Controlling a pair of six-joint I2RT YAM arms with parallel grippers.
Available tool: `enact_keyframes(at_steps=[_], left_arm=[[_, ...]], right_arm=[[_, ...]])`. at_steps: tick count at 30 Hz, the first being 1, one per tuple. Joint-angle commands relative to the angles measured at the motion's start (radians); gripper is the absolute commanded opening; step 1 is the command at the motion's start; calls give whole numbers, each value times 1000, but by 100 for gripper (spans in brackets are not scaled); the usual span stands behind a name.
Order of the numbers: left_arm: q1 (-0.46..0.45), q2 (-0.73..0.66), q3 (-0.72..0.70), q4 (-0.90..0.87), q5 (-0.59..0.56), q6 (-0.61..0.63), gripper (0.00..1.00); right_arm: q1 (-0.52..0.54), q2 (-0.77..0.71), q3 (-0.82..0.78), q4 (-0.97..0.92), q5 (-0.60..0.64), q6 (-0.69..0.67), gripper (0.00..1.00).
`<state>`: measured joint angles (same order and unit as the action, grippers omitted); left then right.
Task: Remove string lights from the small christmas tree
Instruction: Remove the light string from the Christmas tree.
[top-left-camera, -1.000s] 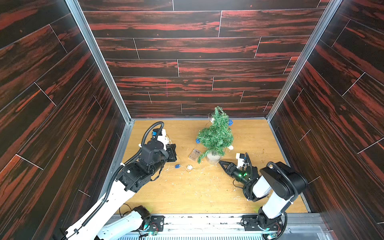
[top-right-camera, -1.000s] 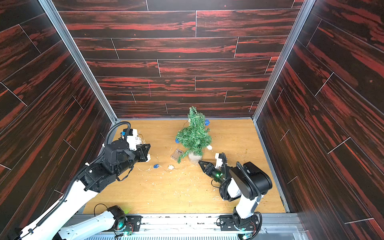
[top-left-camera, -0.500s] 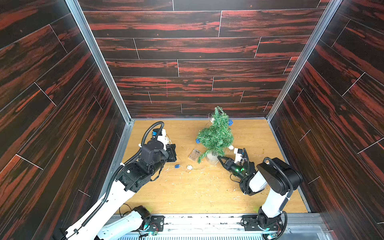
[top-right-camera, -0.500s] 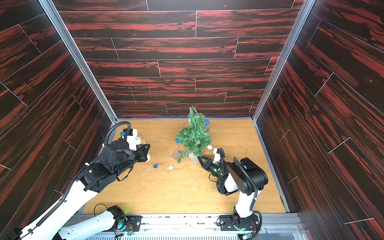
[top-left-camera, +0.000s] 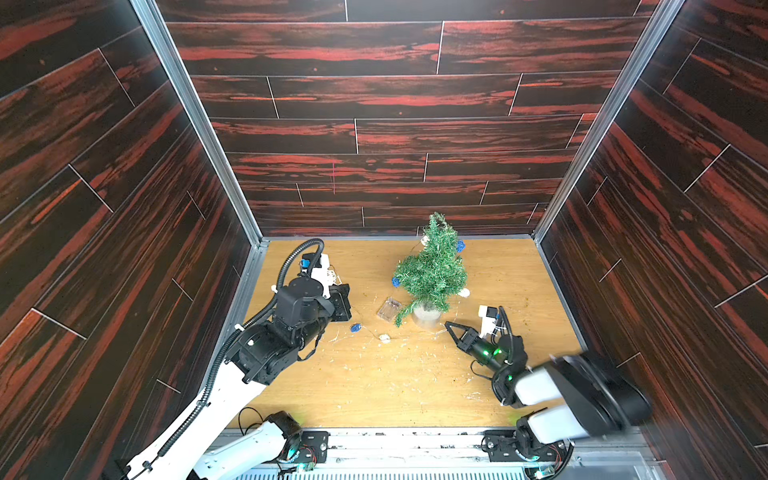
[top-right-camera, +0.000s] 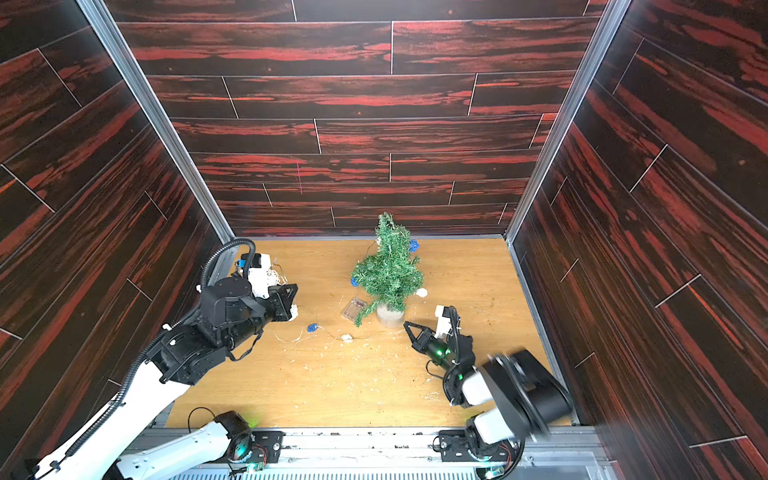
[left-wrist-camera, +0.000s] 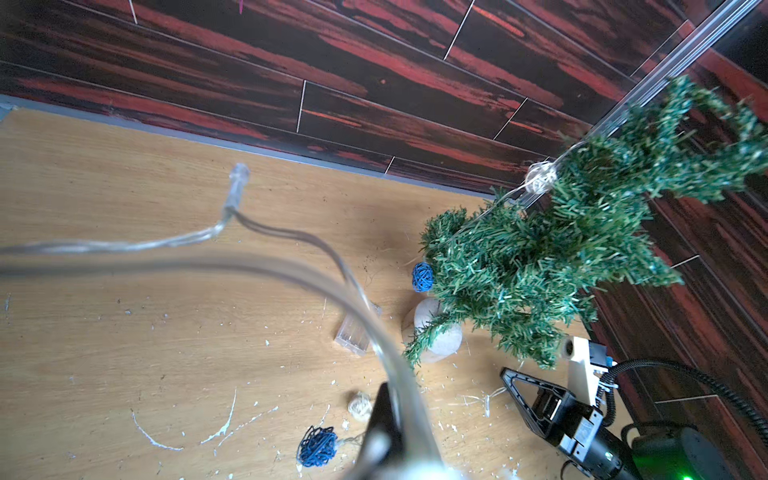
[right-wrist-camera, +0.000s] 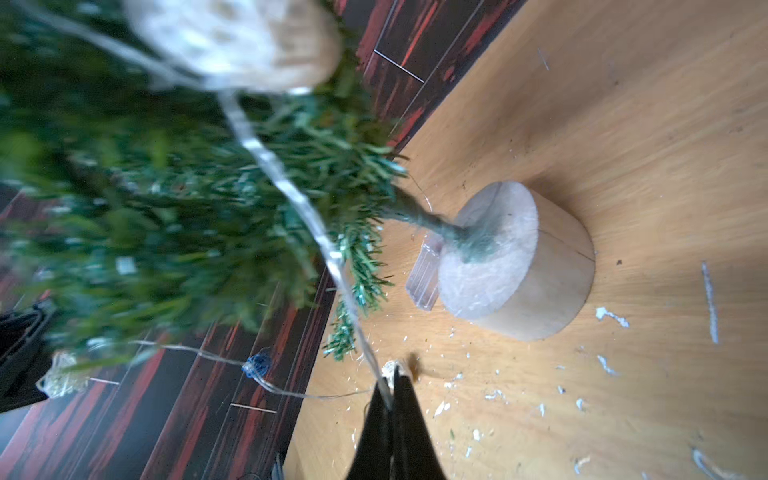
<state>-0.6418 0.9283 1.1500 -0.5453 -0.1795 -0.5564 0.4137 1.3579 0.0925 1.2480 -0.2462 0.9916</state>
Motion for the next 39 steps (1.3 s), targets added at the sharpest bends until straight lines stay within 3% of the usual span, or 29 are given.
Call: enact_keyframes(at_steps=[1, 5, 9, 15, 21, 29, 39], left_arm=[[-3, -10, 46, -19, 32, 16, 0], [-4, -6, 66, -12, 74, 13, 0], [-5, 6, 77, -6, 110, 7, 0], [-5, 1, 79, -1, 129, 3, 0], [-5, -4, 89, -1, 142, -1, 0], [-5, -9, 124, 0, 213, -22, 0], [-5, 7, 222, -16, 214, -10, 0]], right_arm=[[0, -216, 69, -408, 36, -88, 0], [-2, -443, 263, -952, 168, -228, 0], [-6, -516, 427, -1242, 245, -321, 0], [-6, -559, 547, -1454, 316, -378, 0], [-7, -625, 646, -1551, 402, -432, 0], [-7, -589, 845, -1673, 397, -501, 0], [-6, -532, 1083, -1777, 386, -594, 0]])
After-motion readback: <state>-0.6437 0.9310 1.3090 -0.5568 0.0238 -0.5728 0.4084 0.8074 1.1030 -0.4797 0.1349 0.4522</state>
